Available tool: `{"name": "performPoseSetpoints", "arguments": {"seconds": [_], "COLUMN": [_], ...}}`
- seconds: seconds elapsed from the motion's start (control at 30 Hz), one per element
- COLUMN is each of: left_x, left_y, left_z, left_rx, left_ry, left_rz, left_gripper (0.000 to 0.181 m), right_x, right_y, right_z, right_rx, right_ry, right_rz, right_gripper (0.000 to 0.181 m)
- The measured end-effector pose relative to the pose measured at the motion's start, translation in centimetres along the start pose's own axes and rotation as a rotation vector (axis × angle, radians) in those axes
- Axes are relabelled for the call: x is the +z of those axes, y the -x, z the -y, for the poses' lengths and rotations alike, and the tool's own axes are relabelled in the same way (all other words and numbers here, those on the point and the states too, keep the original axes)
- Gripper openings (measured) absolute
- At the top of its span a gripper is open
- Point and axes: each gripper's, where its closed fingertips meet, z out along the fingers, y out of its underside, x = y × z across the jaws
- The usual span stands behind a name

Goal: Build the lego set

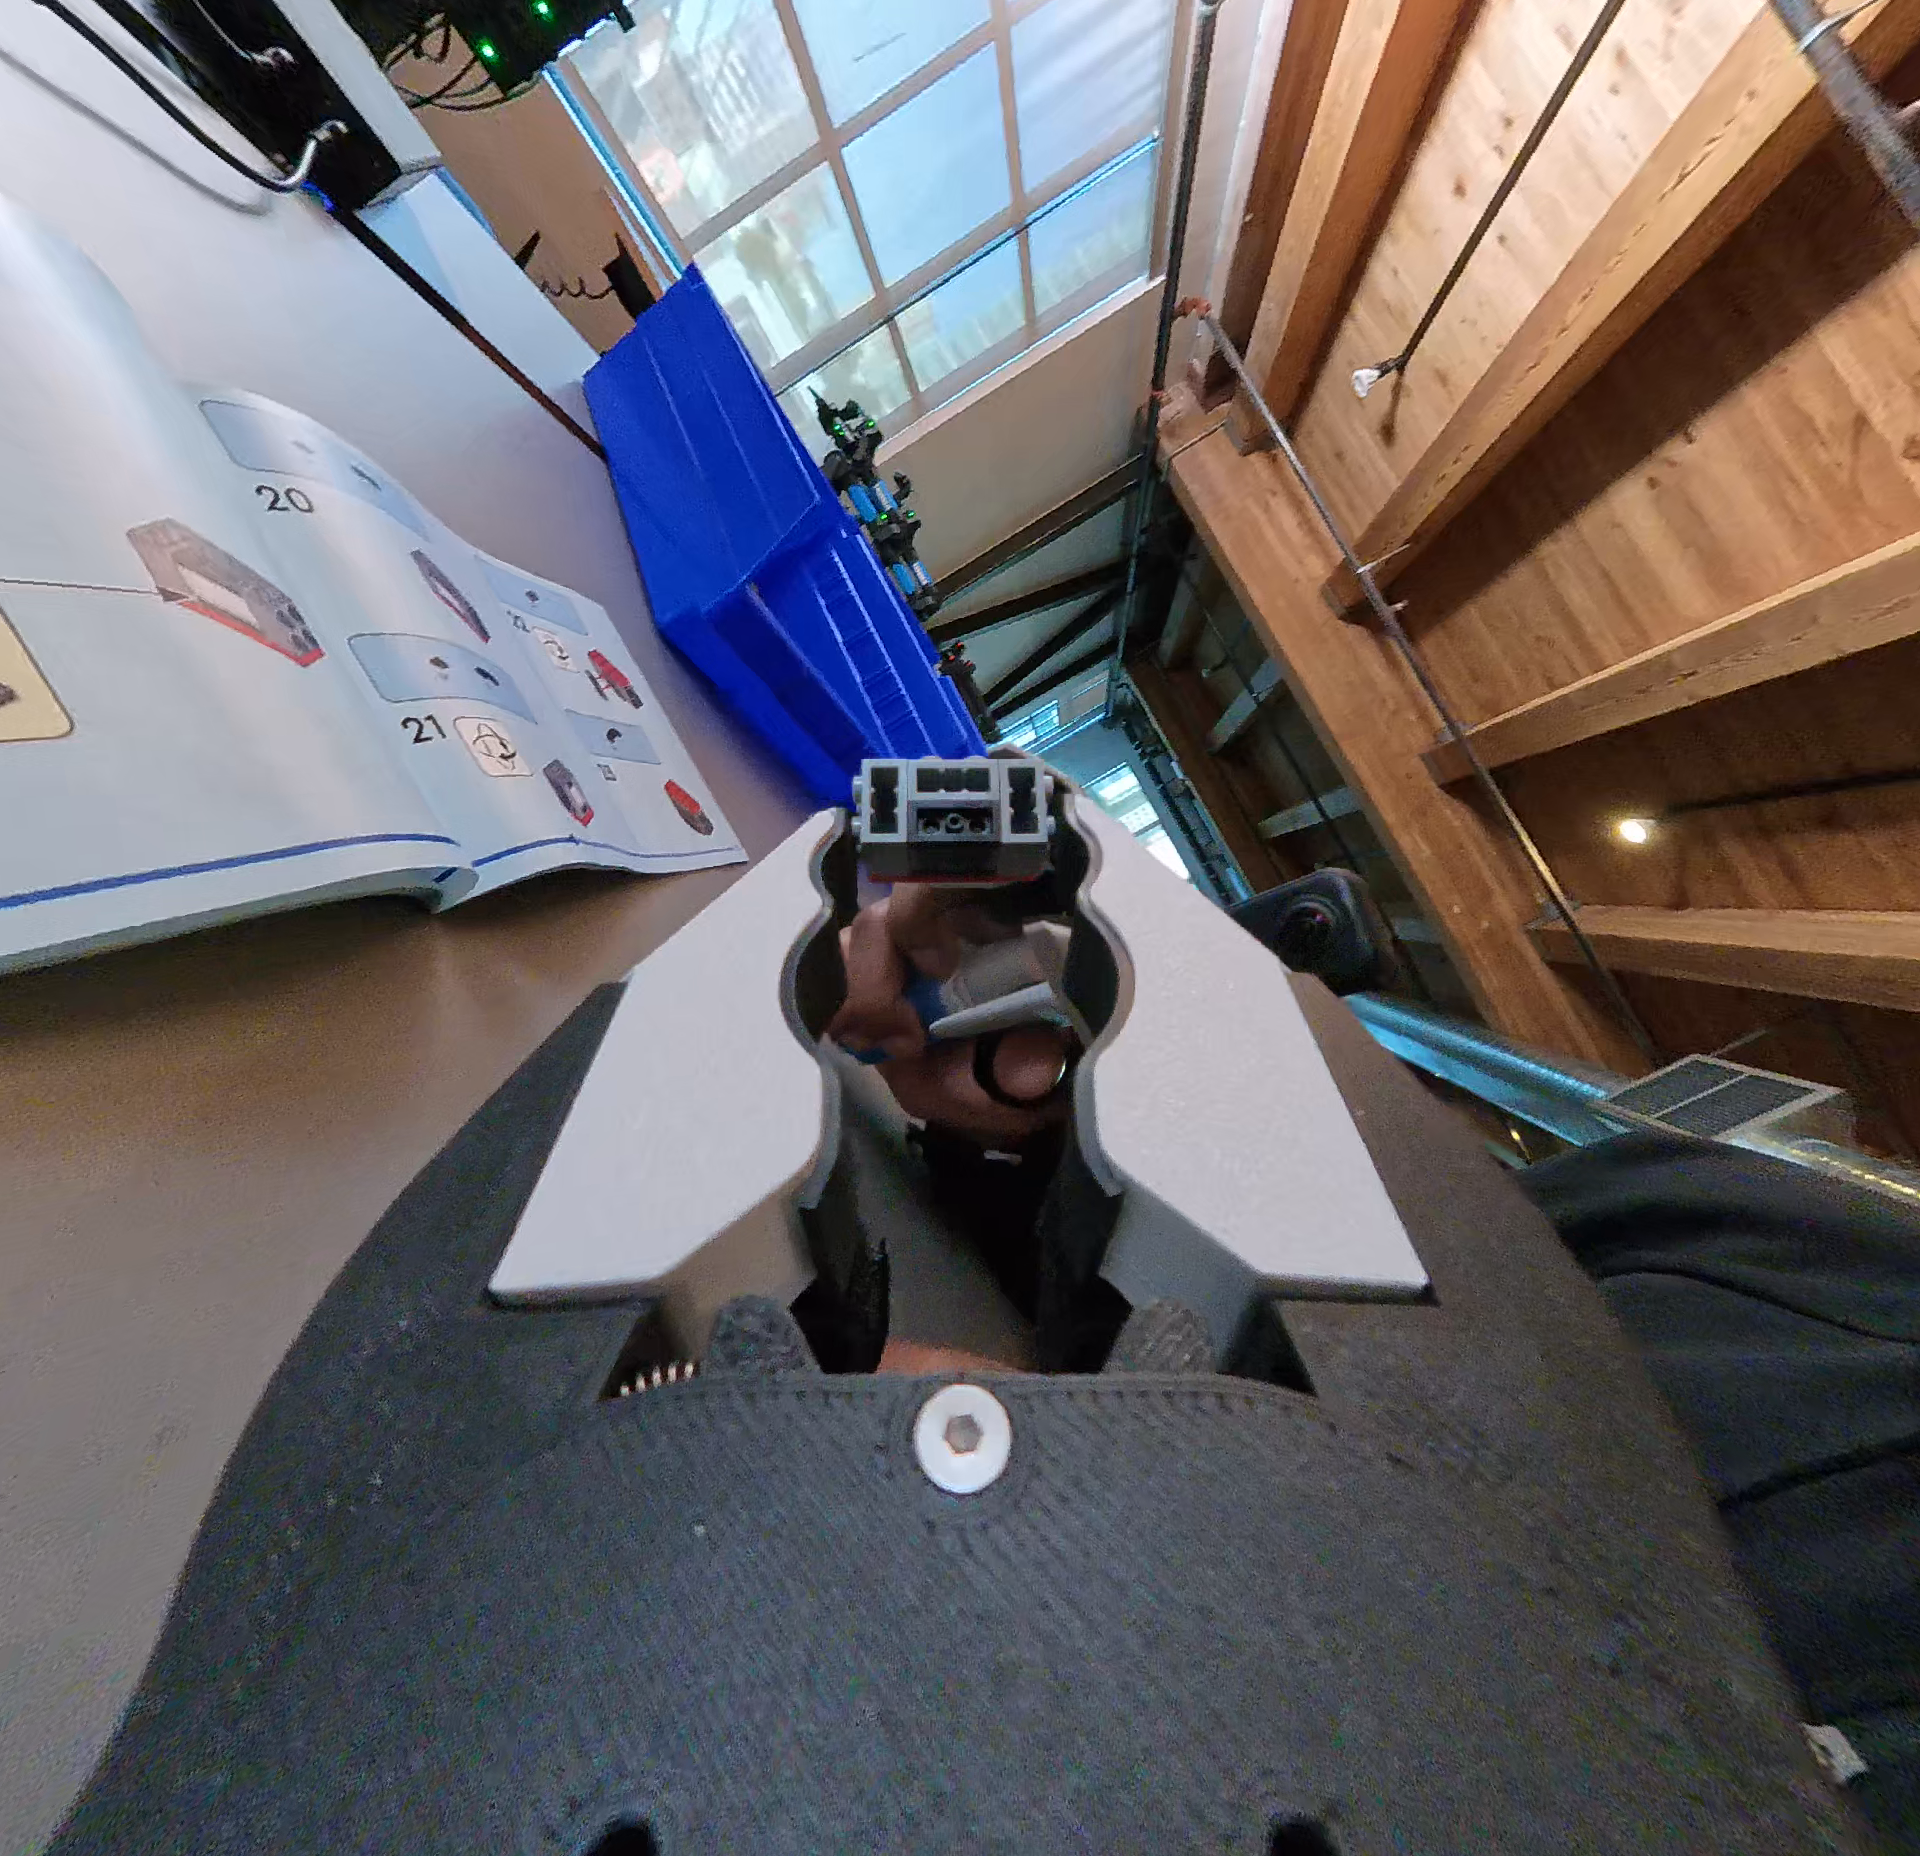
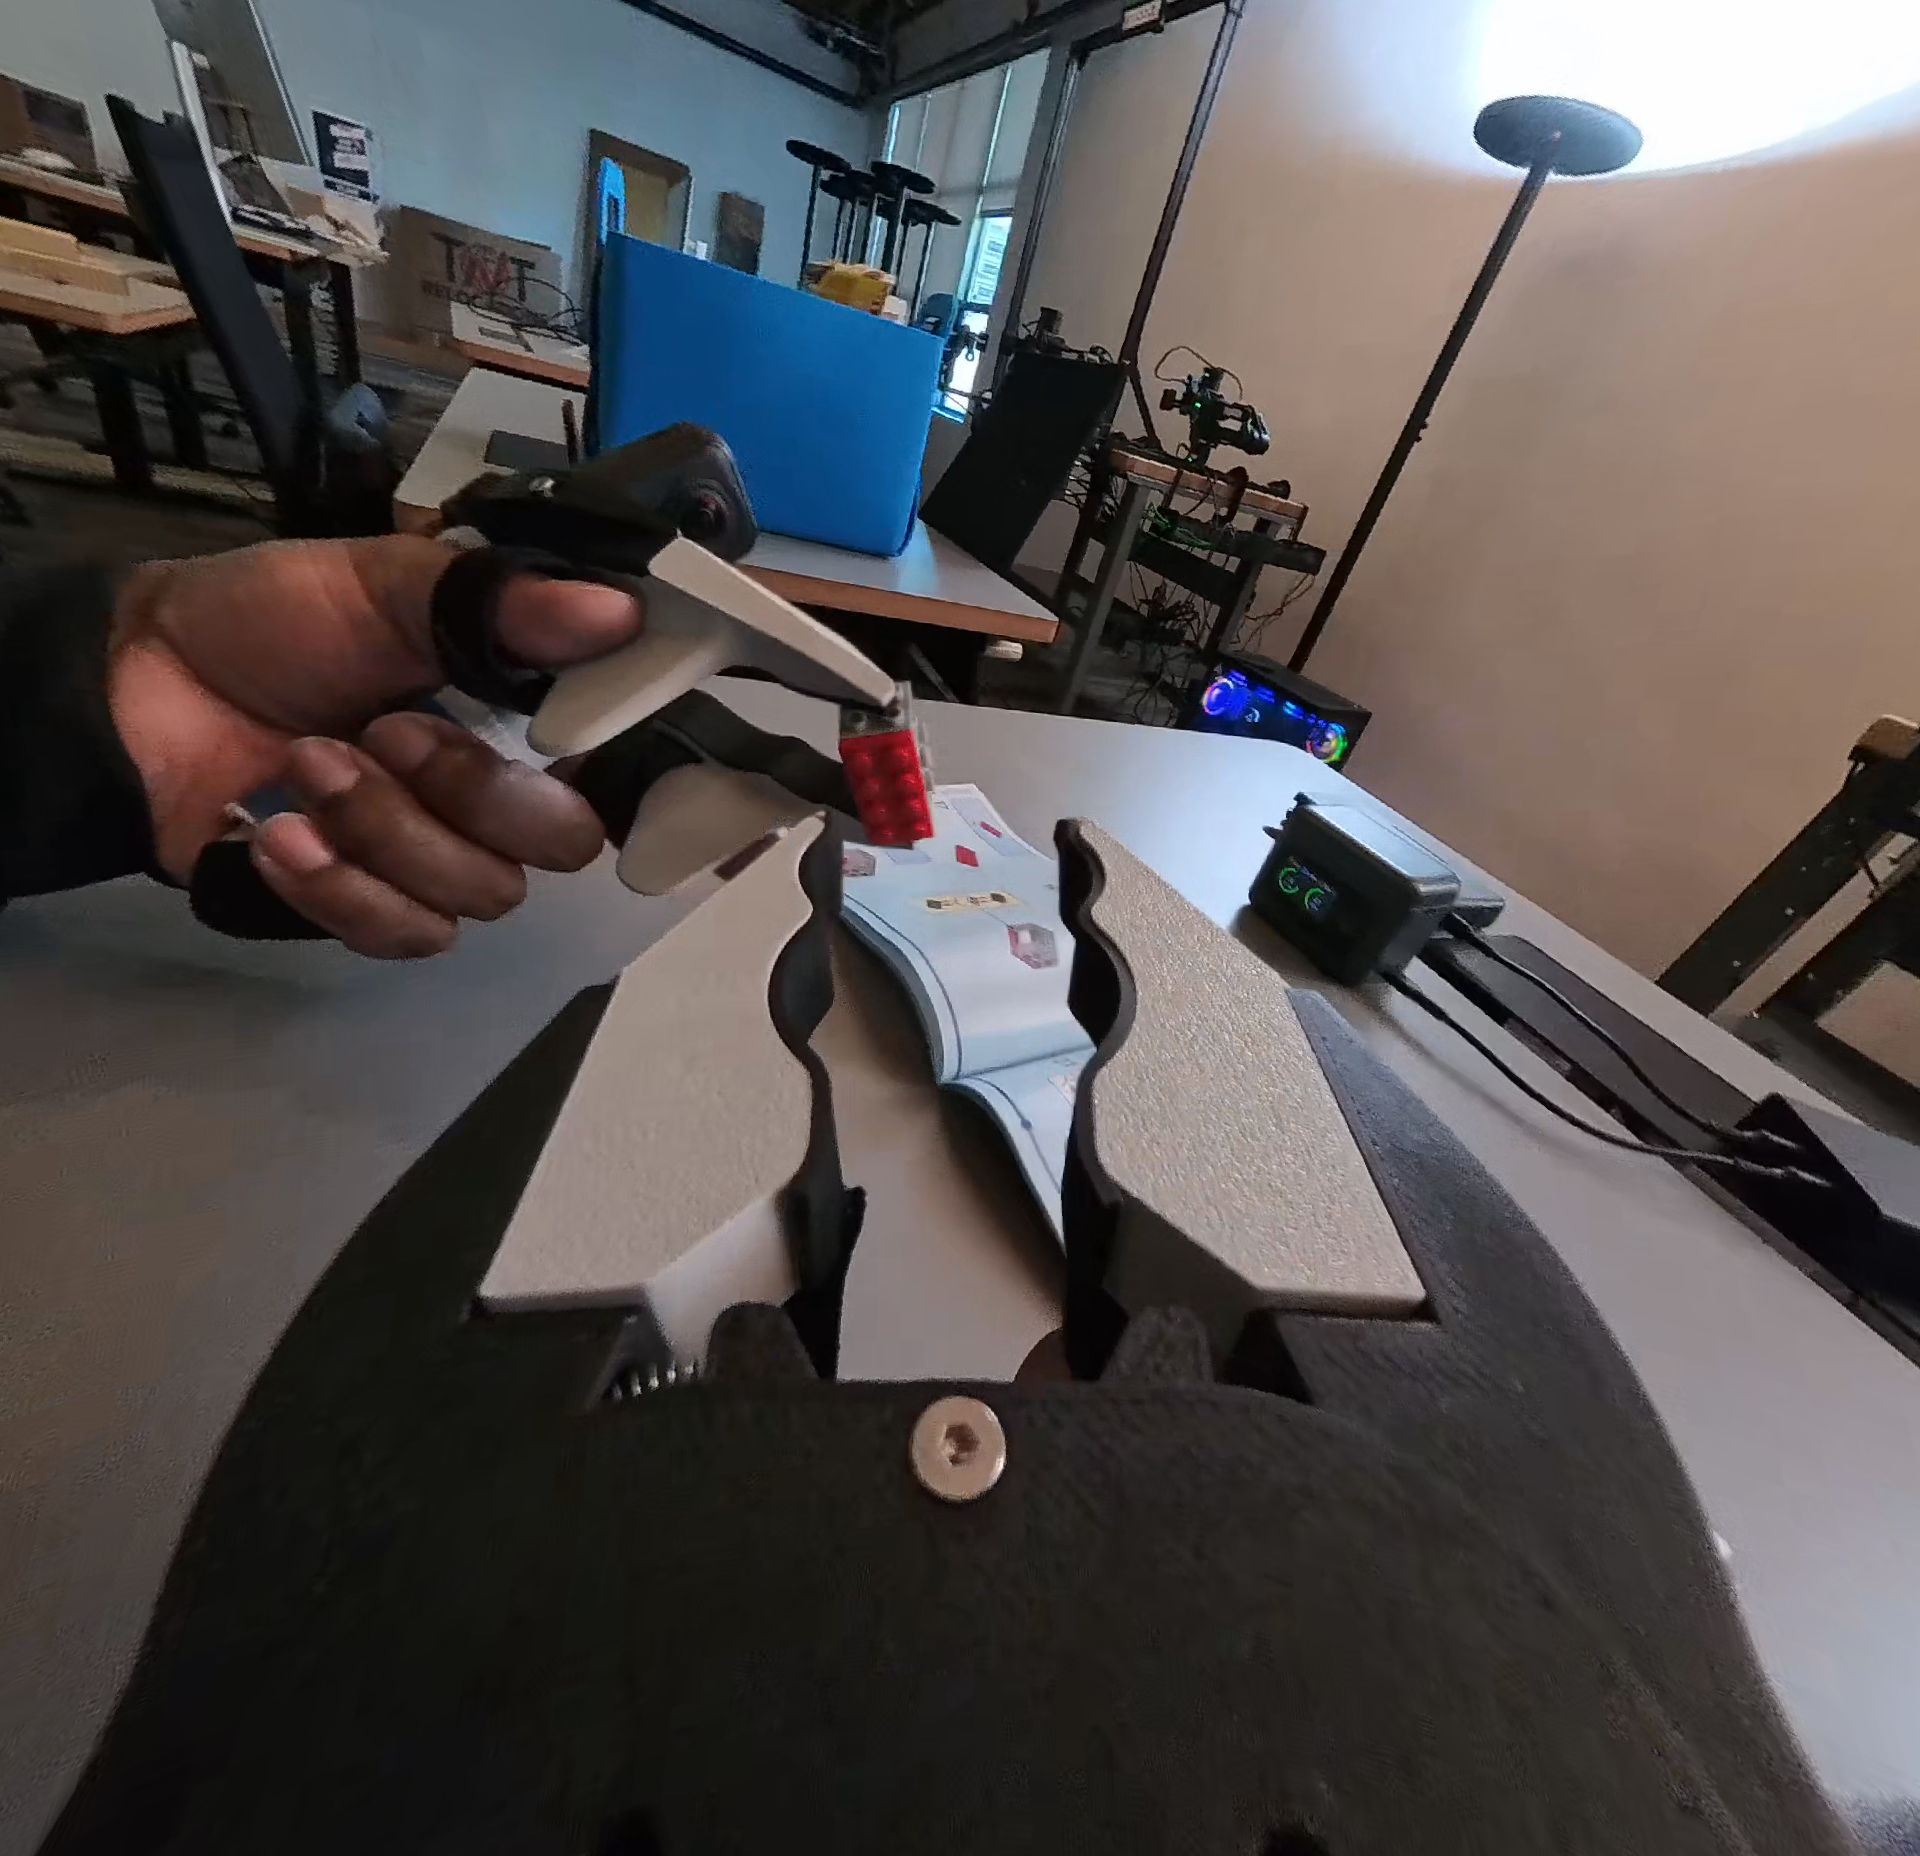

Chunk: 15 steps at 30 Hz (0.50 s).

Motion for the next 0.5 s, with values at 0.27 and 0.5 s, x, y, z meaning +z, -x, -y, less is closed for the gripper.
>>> {"name": "performPoseSetpoints", "arguments": {"seconds": [0.27,0.5], "left_x": [0.5,2.4], "left_y": [1.0,0.5], "left_z": [-0.3,-1.1], "left_rx": [-0.011,-0.019], "left_ry": [0.021,0.068], "left_rz": [0.02,-0.017], "left_gripper": [0.038,0.038], "right_x": [-0.5,-0.4], "right_y": [-0.3,0.1], "right_z": [-0.7,-1.3], "right_rx": [0.001,-0.023], "right_ry": [0.025,0.046], "right_rz": [0.003,0.015], "right_gripper": [0.041,0.041]}}
